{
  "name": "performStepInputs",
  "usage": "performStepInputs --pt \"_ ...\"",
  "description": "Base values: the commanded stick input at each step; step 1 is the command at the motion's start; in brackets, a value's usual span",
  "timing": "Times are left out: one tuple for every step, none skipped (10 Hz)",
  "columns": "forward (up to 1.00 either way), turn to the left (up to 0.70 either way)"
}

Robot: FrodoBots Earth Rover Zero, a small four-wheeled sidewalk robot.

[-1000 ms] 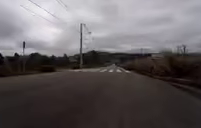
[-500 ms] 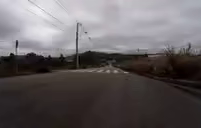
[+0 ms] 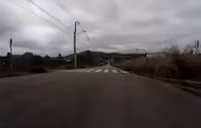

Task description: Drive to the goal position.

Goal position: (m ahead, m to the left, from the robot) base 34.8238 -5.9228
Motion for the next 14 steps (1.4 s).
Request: performStepInputs --pt "0.70 0.00" --pt "0.70 0.00" --pt "0.70 0.00" --pt "0.70 0.00" --pt "0.70 0.00" --pt "0.70 0.00" --pt "0.70 0.00" --pt "0.70 0.00" --pt "0.70 0.00" --pt "0.70 0.00" --pt "0.70 0.00" --pt "0.70 0.00" --pt "0.70 0.00" --pt "0.70 0.00"
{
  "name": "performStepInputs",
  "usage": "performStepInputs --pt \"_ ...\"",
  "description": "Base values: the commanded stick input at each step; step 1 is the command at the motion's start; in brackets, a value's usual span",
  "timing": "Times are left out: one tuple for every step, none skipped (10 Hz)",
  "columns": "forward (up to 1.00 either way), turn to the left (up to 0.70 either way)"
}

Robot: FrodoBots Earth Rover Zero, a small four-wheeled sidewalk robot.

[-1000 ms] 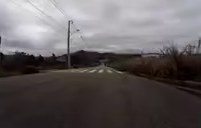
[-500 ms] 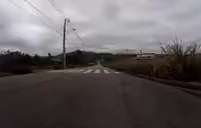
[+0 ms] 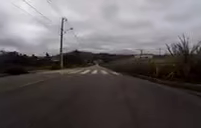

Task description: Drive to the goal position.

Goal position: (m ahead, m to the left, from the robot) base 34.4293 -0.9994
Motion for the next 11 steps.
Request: performStepInputs --pt "0.70 0.00" --pt "0.70 0.00" --pt "0.70 0.00" --pt "0.70 0.00" --pt "0.70 0.00" --pt "0.70 0.00" --pt "0.70 0.00" --pt "0.70 0.00" --pt "0.70 0.00" --pt "0.70 0.00" --pt "0.70 0.00"
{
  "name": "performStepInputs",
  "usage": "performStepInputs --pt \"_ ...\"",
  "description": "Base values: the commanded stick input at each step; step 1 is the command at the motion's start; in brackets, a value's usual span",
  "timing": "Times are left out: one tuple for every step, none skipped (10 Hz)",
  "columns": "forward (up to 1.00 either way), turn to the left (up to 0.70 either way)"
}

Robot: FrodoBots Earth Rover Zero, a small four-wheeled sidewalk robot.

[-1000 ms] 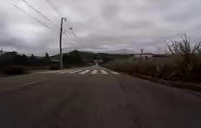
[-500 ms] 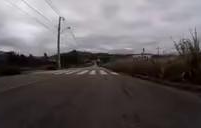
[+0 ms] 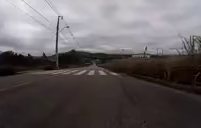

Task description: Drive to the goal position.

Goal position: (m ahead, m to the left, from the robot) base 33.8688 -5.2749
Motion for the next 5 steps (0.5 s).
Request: performStepInputs --pt "0.70 0.00" --pt "0.70 0.00" --pt "0.70 0.00" --pt "0.70 0.00" --pt "0.70 0.00"
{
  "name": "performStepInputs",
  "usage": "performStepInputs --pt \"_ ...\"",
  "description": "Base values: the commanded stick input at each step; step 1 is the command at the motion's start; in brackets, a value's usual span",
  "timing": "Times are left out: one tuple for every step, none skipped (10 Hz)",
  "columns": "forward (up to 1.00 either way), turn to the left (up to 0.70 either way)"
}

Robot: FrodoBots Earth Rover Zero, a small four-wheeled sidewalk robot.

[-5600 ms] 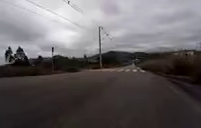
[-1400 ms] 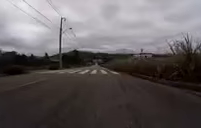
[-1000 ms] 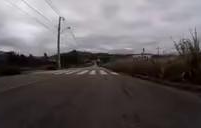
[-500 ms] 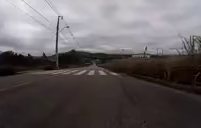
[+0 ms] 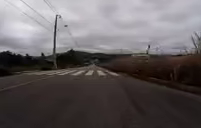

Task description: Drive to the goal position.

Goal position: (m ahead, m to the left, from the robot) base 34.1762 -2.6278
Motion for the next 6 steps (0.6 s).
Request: performStepInputs --pt "0.70 0.00" --pt "0.70 0.00" --pt "0.70 0.00" --pt "0.70 0.00" --pt "0.70 0.00" --pt "0.70 0.00"
